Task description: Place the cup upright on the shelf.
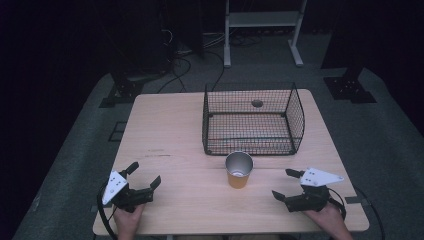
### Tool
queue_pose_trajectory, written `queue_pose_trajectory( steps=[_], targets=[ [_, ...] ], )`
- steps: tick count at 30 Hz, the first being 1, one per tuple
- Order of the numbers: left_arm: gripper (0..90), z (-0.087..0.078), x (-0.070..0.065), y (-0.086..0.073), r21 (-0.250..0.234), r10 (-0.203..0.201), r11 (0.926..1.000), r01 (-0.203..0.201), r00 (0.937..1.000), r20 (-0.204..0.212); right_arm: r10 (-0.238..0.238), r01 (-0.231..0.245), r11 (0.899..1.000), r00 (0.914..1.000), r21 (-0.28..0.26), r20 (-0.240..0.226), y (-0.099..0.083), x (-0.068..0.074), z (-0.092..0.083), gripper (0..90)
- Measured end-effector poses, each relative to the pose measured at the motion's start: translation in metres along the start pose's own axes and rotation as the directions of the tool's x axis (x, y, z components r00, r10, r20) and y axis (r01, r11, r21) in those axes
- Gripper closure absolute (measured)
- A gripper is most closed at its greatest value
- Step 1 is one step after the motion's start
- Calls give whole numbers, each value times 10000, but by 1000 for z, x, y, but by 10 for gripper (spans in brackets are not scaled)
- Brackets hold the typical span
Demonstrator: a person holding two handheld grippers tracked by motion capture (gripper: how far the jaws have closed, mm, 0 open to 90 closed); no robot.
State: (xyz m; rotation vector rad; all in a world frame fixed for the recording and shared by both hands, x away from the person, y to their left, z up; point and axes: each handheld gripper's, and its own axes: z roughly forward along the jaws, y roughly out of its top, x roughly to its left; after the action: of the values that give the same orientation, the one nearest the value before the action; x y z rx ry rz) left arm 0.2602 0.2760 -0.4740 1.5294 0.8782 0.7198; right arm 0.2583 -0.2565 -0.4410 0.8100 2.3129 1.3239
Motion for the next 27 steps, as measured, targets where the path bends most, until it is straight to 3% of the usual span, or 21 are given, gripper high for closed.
queue_pose_trajectory(
  steps=[15,27],
  targets=[
    [22,0,0,0,-32,-11,10000,11,10000,13,-369,378,9992,9977,149,-564,14,19,14,83],
    [22,0,1,0,-66,-14,10000,14,10000,31,-182,195,9997,9965,155,-811,28,30,32,29]
  ],
)
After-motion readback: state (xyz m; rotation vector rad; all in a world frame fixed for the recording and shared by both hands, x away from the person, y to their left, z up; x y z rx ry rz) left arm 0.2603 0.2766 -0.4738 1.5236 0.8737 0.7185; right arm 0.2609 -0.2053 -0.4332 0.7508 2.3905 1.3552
